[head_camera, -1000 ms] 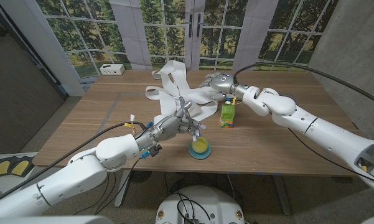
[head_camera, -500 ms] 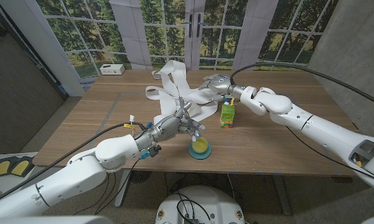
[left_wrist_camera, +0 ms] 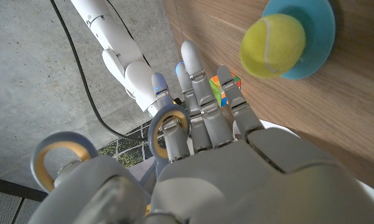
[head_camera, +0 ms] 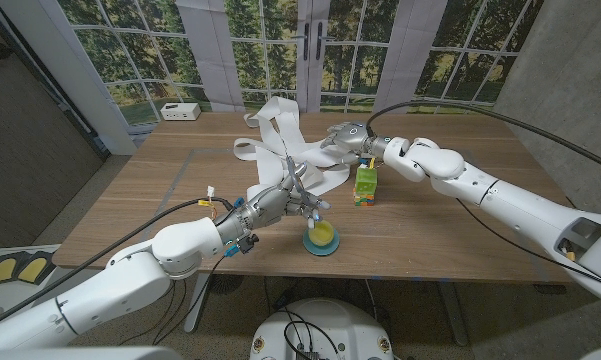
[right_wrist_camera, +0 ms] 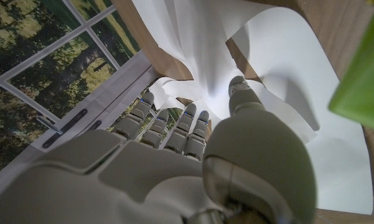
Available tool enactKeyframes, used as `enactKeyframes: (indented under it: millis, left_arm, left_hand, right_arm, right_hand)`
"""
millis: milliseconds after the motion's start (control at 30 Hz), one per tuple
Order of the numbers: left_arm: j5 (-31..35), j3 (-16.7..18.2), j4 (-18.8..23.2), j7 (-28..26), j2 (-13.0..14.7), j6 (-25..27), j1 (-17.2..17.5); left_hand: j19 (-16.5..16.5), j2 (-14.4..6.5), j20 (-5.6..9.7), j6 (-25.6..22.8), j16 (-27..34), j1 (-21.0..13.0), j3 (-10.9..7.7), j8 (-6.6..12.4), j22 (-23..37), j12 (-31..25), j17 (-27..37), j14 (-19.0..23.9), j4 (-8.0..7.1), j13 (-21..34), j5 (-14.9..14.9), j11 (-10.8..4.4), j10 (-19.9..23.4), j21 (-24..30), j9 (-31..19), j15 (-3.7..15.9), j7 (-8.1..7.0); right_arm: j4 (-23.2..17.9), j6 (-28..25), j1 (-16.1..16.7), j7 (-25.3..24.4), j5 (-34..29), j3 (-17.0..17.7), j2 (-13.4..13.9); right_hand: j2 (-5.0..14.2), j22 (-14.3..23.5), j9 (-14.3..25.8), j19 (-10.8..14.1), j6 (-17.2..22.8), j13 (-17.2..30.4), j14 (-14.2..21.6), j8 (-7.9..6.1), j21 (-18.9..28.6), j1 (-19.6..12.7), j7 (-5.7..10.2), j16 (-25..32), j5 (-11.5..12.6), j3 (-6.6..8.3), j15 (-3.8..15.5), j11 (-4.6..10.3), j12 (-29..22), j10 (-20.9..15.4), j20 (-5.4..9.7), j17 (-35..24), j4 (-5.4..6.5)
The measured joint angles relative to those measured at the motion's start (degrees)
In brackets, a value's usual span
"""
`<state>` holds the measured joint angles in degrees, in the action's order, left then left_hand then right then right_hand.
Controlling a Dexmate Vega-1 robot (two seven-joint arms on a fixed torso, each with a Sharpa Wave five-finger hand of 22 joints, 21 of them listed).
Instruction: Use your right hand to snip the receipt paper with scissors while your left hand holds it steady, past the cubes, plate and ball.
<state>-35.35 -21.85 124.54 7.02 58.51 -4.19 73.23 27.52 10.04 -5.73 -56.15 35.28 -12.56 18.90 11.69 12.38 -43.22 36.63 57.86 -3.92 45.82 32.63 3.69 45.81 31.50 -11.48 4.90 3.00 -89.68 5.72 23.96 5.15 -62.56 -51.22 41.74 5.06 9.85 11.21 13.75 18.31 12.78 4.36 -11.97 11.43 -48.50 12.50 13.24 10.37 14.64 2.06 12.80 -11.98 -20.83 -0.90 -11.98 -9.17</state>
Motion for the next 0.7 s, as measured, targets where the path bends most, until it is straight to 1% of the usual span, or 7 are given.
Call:
enactKeyframes:
  millis: [100, 267, 433, 533, 567, 633, 700]
  left_arm:
    - [0.0, 0.0, 0.0, 0.0, 0.0, 0.0, 0.0]
    - [0.0, 0.0, 0.0, -0.1, 0.0, 0.0, 0.1]
    - [0.0, 0.1, 0.0, -0.3, 0.0, 0.0, 0.3]
    - [0.0, 0.1, 0.0, -0.4, 0.0, 0.0, 0.4]
    - [0.0, 0.1, 0.1, -0.4, 0.0, 0.0, 0.4]
    - [0.0, 0.1, 0.1, -0.5, 0.0, 0.0, 0.4]
    - [-0.1, 0.1, 0.1, -0.5, 0.0, 0.0, 0.4]
  left_hand:
    - [0.0, 0.0, 0.00, 0.0, 0.0, 0.0, 0.00, 0.00, 0.0, 0.0, 0.1, 0.0, 0.00, 0.3, 0.0, 0.00, 0.0, 0.0, 0.0, 0.00, 0.00]
    - [0.0, 0.0, 0.00, 0.0, 0.4, 0.0, 0.00, -0.01, 0.0, 0.0, 0.1, 0.0, 0.00, 0.5, 0.0, 0.00, 0.0, -0.4, 0.0, -0.01, 0.00]
    - [0.0, 0.0, 0.00, 0.0, 0.4, 0.0, 0.00, -0.01, 0.0, 0.0, 0.1, 0.0, 0.00, 0.5, 0.0, 0.00, 0.0, -0.4, 0.0, -0.01, 0.00]
    - [0.0, 0.0, 0.00, 0.0, 0.4, 0.0, 0.00, -0.02, 0.0, 0.0, 0.1, 0.0, 0.00, 0.5, 0.0, 0.00, 0.0, -0.4, 0.0, -0.01, 0.00]
    - [0.0, 0.0, 0.00, 0.0, 0.4, 0.0, 0.00, -0.02, 0.0, 0.0, 0.1, 0.0, 0.00, 0.5, 0.0, 0.00, 0.0, -0.4, 0.0, -0.01, 0.00]
    - [0.0, 0.0, 0.02, 0.0, 0.4, 0.0, 0.00, -0.05, 0.0, 0.0, 0.1, 0.0, 0.00, 0.5, 0.0, 0.00, 0.0, -0.4, 0.0, -0.01, 0.00]
    - [0.3, 0.0, 0.32, 0.0, 0.4, 0.0, 0.00, -0.05, 0.0, 0.0, 0.0, 0.0, 0.00, 0.4, 0.0, 0.00, 0.0, -0.4, 0.0, -0.01, 0.00]
  right_arm:
    - [0.2, 0.1, -0.6, 1.7, 0.6, -0.3, -0.3]
    - [0.7, 0.1, -1.4, 3.9, 1.3, -0.7, -0.7]
    - [1.1, 0.0, -2.0, 6.0, 1.5, -1.1, -1.2]
    - [1.5, -0.1, -2.3, 6.5, 1.6, -1.5, -1.4]
    - [1.5, -0.1, -2.4, 6.6, 1.6, -1.5, -1.4]
    - [1.8, -0.1, -2.5, 6.6, 1.6, -1.8, -1.4]
    - [1.9, -0.1, -2.6, 6.6, 1.6, -1.9, -1.4]
  right_hand:
    - [0.00, 0.0, 0.0, 0.0, -0.2, 0.0, 0.0, 0.00, 0.0, 0.0, -0.20, -0.3, 0.0, 0.00, 0.00, 0.10, 0.0, 0.1, 0.09, 0.0, 0.00]
    - [0.00, 0.0, 0.0, 0.0, -0.2, 0.0, 0.0, 0.00, 0.0, 0.0, -0.22, -0.3, 0.0, 0.00, 0.00, -0.20, 0.0, 0.4, 0.08, 0.0, 0.00]
    - [0.00, 0.0, 0.0, 0.0, -0.2, 0.0, -0.6, 0.00, 0.0, 0.0, -0.22, -0.6, 0.3, -0.25, 0.00, -0.20, 0.0, 0.4, 0.08, 0.0, 0.25]
    - [0.02, 0.0, 0.0, 0.0, -0.2, 0.0, -0.6, 0.00, 0.0, 0.0, -0.22, -0.6, 0.3, -0.25, 0.00, -0.20, 0.0, 0.4, 0.08, 0.0, 0.25]
    - [0.31, 0.0, 0.0, 0.0, -0.2, 0.0, -0.6, 0.00, 0.0, -0.3, -0.22, -0.6, 0.3, -0.26, 0.00, -0.20, 0.0, 0.4, 0.08, 0.0, 0.26]
    - [0.31, 0.0, 0.0, 0.0, -0.2, 0.0, -0.6, 0.00, 0.0, -0.3, -0.22, -0.6, 0.3, -0.49, 0.00, -0.20, 0.0, 0.4, 0.08, 0.0, 0.49]
    - [0.61, 0.0, 0.0, 0.0, -0.2, -0.1, -0.6, 0.00, 0.0, -0.6, -0.22, -0.6, 0.3, -0.49, 0.00, -0.20, 0.0, 0.4, 0.08, 0.0, 0.49]
